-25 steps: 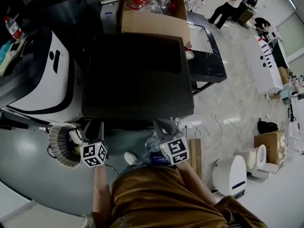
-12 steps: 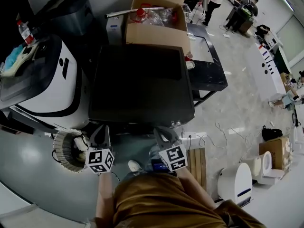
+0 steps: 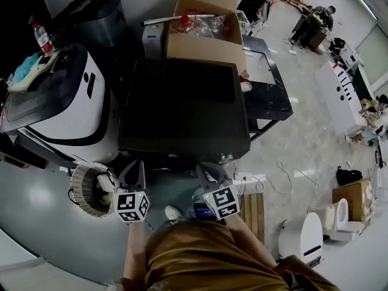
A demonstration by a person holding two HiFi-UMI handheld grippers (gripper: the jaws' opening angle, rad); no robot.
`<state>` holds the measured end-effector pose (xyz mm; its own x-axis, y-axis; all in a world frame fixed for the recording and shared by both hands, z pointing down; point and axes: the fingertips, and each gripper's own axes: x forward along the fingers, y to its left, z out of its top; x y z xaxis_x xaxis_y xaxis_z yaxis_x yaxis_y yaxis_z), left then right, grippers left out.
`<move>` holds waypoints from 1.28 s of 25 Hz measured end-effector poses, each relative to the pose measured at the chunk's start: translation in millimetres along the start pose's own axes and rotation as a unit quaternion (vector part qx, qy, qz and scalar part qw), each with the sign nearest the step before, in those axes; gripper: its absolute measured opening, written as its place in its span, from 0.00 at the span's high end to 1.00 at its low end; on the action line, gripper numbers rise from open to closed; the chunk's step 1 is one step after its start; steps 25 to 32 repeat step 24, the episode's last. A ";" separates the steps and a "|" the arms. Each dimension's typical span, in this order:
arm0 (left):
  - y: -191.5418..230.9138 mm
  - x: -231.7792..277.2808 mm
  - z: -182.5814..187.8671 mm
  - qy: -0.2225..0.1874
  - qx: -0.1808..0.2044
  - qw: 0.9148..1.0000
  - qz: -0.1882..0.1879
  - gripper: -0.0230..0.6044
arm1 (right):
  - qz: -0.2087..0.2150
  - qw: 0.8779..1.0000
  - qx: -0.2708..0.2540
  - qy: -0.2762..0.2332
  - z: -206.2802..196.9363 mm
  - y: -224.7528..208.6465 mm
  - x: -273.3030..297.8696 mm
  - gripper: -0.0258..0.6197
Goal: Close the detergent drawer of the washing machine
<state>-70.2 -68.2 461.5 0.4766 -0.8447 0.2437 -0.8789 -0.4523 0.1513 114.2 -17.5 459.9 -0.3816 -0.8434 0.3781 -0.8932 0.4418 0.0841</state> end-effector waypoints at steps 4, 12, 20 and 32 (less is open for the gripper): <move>2.9 -7.6 1.2 -0.004 -0.001 1.000 0.006 0.91 | 0.003 1.000 -0.002 -0.002 0.3 5.0 -2.0 0.94; 5.4 -13.6 0.5 -0.007 -0.004 1.000 0.012 0.91 | 0.006 1.000 -0.005 -0.008 0.3 8.9 -3.6 0.94; 4.4 -18.6 -3.6 -0.003 -0.007 1.000 0.012 0.91 | 0.007 1.000 -0.004 -0.002 -2.1 14.4 -7.7 0.94; 2.0 -17.4 -0.7 -0.004 -0.004 1.000 0.010 0.91 | 0.006 1.000 -0.004 -0.003 -0.6 12.2 -8.9 0.94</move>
